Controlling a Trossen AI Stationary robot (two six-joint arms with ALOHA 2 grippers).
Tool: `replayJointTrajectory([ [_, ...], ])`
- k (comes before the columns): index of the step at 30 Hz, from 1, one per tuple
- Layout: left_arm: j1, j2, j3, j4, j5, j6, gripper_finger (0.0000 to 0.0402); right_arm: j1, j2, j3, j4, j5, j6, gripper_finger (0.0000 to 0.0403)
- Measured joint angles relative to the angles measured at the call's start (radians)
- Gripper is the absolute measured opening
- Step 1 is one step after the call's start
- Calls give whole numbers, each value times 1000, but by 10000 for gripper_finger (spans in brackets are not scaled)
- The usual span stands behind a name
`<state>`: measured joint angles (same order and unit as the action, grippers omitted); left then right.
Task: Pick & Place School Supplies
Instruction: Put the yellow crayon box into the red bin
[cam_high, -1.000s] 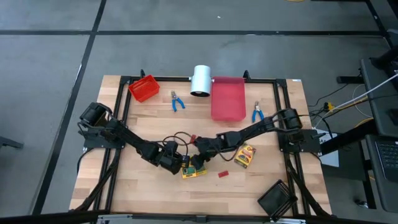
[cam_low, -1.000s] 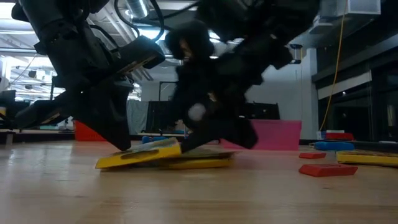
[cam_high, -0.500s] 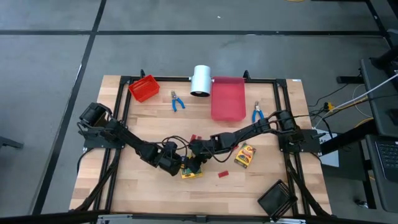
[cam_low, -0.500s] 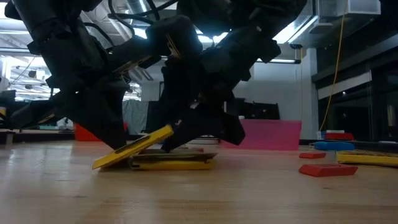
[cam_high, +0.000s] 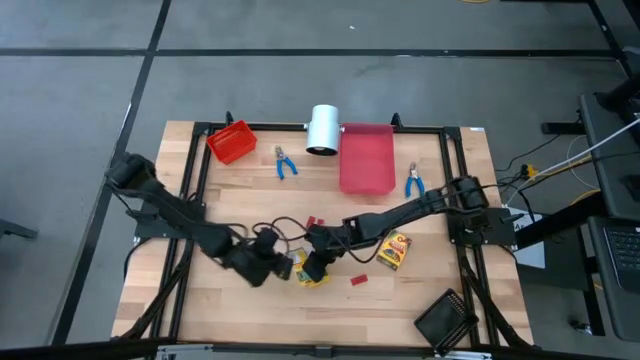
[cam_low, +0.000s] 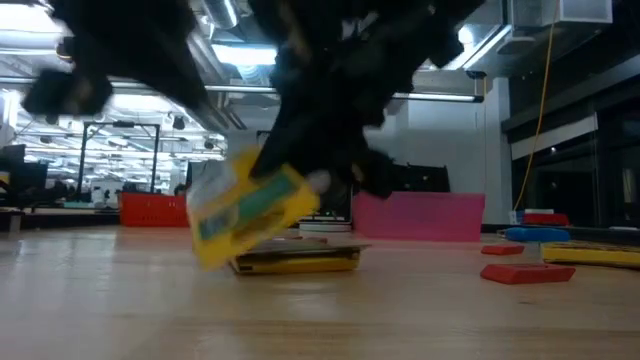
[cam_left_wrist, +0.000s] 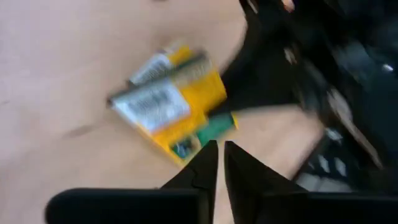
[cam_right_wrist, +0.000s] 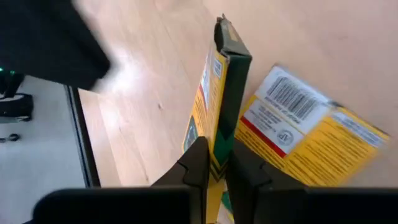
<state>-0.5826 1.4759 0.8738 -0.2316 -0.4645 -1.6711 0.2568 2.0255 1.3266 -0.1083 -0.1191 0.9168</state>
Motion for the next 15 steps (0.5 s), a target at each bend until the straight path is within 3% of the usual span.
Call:
replayJointTrajectory([
  [5, -96, -103, 2, -59, -71, 7, 68, 19, -103, 0, -76, 58, -52, 35],
  [8, -133, -82, -2, -74, -119, -37, 94, 27, -163, 1, -60, 84, -75, 35],
  [15, -148, 8, -2, 31, -384, -133, 170, 28, -238, 1, -66, 105, -92, 35],
])
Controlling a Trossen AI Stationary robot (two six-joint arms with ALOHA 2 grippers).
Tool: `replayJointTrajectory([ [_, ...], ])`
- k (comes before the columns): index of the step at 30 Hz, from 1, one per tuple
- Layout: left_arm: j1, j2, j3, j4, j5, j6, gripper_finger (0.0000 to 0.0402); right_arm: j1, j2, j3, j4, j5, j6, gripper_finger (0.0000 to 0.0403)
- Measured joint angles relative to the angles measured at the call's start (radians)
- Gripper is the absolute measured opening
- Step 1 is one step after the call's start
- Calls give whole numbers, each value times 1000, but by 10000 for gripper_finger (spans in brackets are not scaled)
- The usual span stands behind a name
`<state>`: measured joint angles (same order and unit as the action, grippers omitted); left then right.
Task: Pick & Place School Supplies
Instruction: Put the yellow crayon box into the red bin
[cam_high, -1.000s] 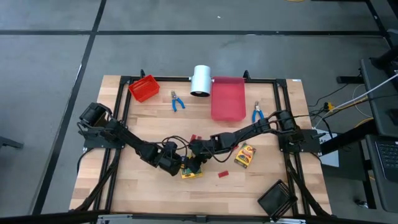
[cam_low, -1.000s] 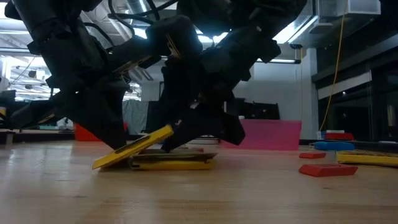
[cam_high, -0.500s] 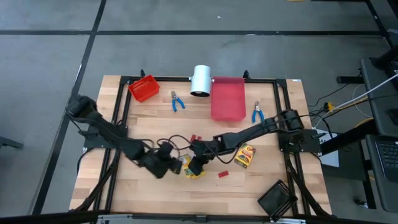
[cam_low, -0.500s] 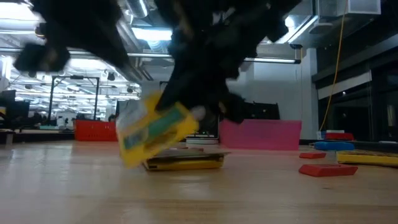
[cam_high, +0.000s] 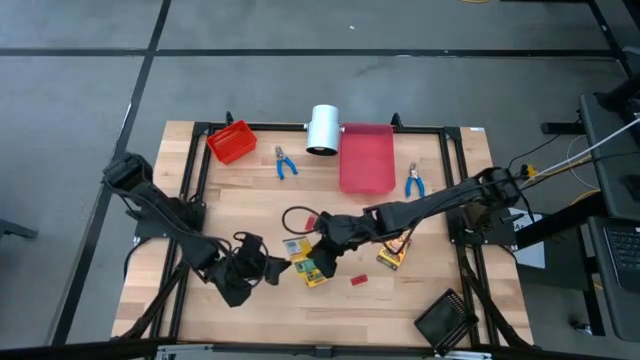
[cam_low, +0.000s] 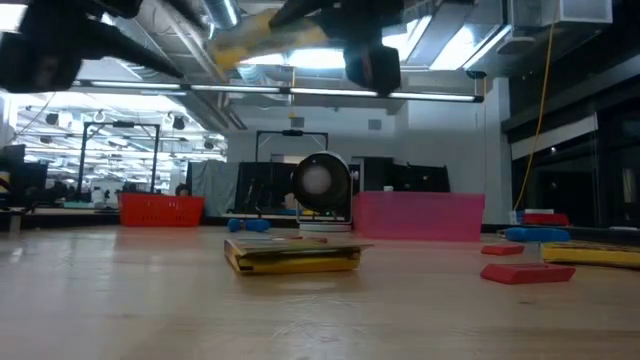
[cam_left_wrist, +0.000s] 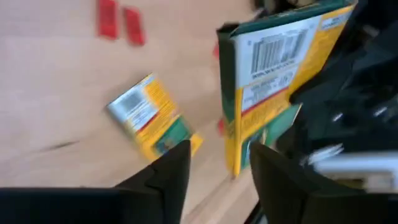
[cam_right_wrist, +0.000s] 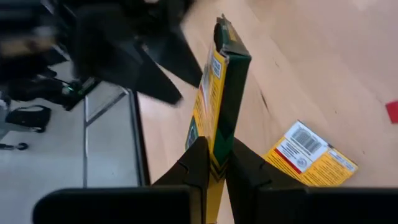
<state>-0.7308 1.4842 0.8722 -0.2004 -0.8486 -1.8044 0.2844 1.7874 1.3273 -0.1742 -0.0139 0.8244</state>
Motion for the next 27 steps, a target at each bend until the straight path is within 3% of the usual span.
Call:
replayJointTrajectory([
  [4, 30, 59, 0, 144, -24, 80, 189, 0, -6, 0, -6, 7, -7, 35],
  [9, 79, 123, 0, 347, -11, 215, 175, 9, -6, -1, -9, -1, -11, 35],
  [12, 96, 139, 0, 389, 34, 249, 139, 13, -6, -1, -27, -2, -18, 35],
  [17, 89, 135, 0, 400, 18, 283, 34, 18, -26, -1, -62, 8, -32, 35],
  [21, 78, 129, 3, 413, 9, 297, 27, 19, -46, -2, -62, 23, -57, 35],
  [23, 74, 127, 3, 426, 5, 310, 27, 19, -55, -2, -61, 32, -58, 59],
  [27, 55, 115, -2, 369, -1, 295, 27, 18, -101, 0, -79, 73, -49, 156],
])
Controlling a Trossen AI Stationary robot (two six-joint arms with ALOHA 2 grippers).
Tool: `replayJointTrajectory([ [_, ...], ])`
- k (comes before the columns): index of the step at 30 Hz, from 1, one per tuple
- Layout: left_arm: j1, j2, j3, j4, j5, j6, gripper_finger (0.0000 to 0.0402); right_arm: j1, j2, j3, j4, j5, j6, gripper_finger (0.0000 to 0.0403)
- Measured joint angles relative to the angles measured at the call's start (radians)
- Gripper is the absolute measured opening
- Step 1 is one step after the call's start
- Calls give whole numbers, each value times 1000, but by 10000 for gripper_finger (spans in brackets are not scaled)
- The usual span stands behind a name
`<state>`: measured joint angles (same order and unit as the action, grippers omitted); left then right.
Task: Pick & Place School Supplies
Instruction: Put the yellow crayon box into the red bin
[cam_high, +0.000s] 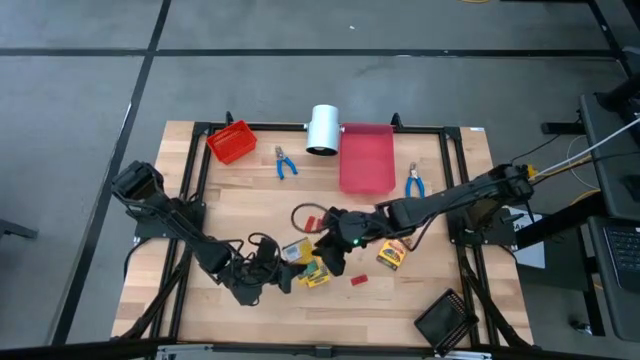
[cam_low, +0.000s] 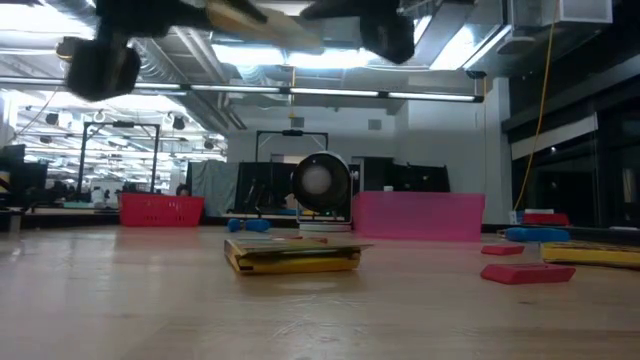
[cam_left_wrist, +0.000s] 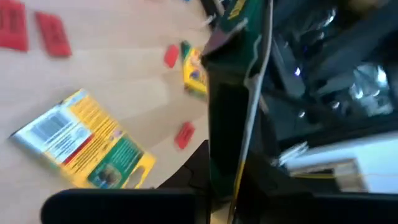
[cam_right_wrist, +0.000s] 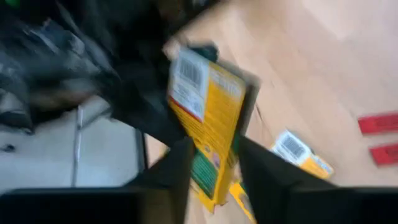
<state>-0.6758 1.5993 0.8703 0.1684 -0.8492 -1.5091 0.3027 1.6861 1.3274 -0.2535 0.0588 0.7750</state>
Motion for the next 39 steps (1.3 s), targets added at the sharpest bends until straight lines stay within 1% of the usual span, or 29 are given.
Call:
replayJointTrajectory([
  [3, -3, -24, 1, -66, -9, -57, 27, -6, -39, 0, -66, 42, -1, 223],
  [5, 2, -36, 2, -145, -43, -154, 27, -9, -78, -1, -128, 79, -2, 253],
  [6, 8, -42, 1, -184, -75, -219, 27, -10, -102, -1, -154, 107, -6, 264],
  [8, 35, -69, 1, -265, -168, -351, 27, -6, -146, 0, -212, 170, -12, 275],
  [10, 87, -104, 2, -338, -271, -428, 27, 8, -186, -10, -262, 237, -14, 276],
  [11, 122, -127, 2, -390, -278, -436, 27, 16, -209, -20, -272, 263, -9, 274],
  [12, 163, -154, 1, -442, -262, -404, 27, 28, -236, -36, -285, 286, 0, 270],
  [13, 209, -185, 0, -467, -222, -324, 27, 40, -261, -51, -296, 310, 11, 266],
  [17, 440, -315, 2, -487, -8, 102, 27, 78, -352, -145, -308, 359, 100, 246],
  [19, 568, -381, 5, -526, 86, 262, 27, 97, -396, -198, -308, 372, 155, 236],
  [21, 702, -429, 37, -621, 184, 383, 27, 115, -432, -245, -304, 378, 215, 227],
  [23, 833, -462, 84, -776, 267, 507, 27, 134, -458, -284, -307, 380, 278, 220],
  [25, 953, -473, 150, -918, 349, 641, 27, 158, -478, -310, -307, 406, 336, 214],
  [27, 1068, -475, 219, -1061, 434, 779, 27, 182, -490, -323, -302, 444, 388, 210],
  [31, 1274, -441, 334, -1225, 625, 1028, 27, 215, -493, -327, -302, 498, 457, 208],
  [33, 1347, -403, 378, -1313, 697, 1124, 27, 225, -493, -327, -303, 524, 483, 208],
  [36, 1432, -324, 422, -1441, 737, 1253, 27, 236, -493, -327, -302, 550, 514, 208],
  [39, 1484, -242, 445, -1491, 743, 1354, 27, 249, -493, -327, -301, 576, 540, 208],
])
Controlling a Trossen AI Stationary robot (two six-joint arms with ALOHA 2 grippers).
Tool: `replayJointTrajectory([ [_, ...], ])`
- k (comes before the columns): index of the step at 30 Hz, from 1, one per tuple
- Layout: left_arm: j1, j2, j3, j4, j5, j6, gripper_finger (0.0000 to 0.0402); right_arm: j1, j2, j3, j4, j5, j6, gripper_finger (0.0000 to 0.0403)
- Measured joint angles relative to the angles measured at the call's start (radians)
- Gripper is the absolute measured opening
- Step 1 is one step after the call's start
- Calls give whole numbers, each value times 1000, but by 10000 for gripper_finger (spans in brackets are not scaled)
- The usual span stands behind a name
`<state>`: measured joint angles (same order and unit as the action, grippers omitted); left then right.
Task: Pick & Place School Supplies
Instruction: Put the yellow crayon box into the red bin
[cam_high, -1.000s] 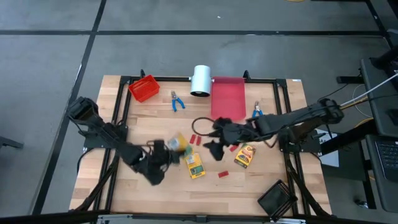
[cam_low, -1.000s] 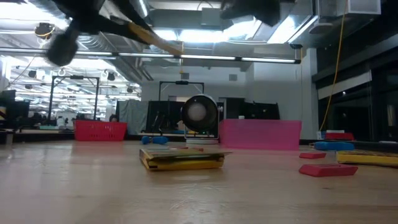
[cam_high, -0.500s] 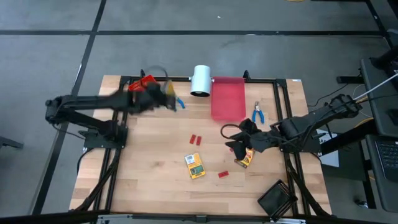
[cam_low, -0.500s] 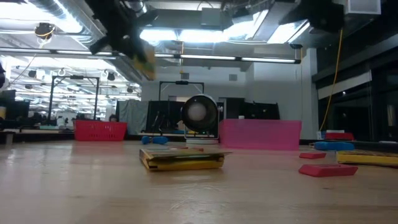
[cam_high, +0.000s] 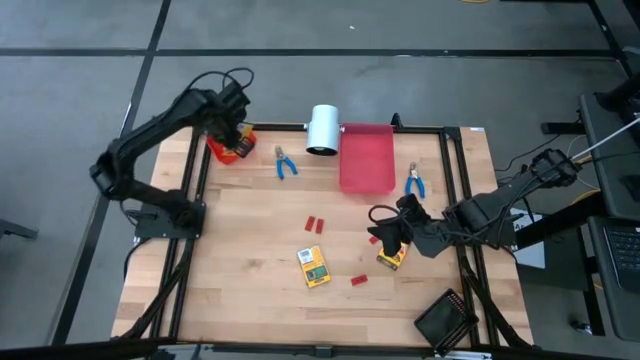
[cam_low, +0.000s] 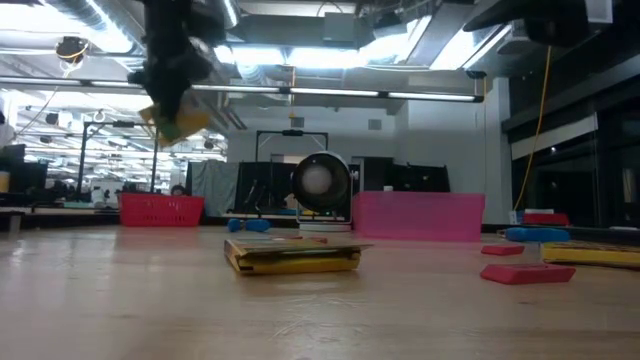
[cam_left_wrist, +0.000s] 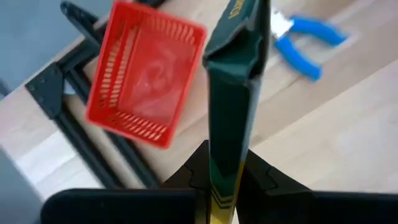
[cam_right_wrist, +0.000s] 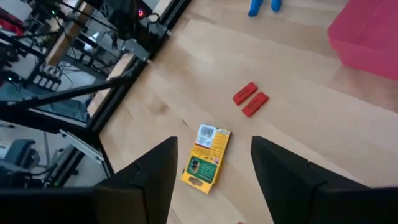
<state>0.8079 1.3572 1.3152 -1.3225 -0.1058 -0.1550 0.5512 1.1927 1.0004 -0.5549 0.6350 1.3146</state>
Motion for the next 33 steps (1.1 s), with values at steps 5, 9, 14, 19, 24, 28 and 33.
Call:
replayJointTrajectory([
  [5, 68, 139, 41, -4, -50, 130, 27, 20, 0, 0, 0, 23, 49, 208],
  [9, 125, 262, 98, -49, -133, 232, 27, 54, 0, 0, 1, 67, 99, 207],
  [14, 165, 382, 176, -127, -216, 334, 27, 98, 0, 0, 1, 136, 162, 207],
  [19, 180, 455, 220, -142, -268, 393, 27, 127, 0, 0, 1, 200, 200, 207],
  [24, 197, 515, 219, -143, -262, 404, 27, 147, 0, 0, 1, 235, 222, 207],
  [28, 205, 530, 219, -110, -258, 412, 27, 161, 0, 0, 1, 256, 243, 207],
  [33, 230, 529, 214, -69, -218, 412, 27, 166, 0, 0, 1, 292, 250, 207],
])
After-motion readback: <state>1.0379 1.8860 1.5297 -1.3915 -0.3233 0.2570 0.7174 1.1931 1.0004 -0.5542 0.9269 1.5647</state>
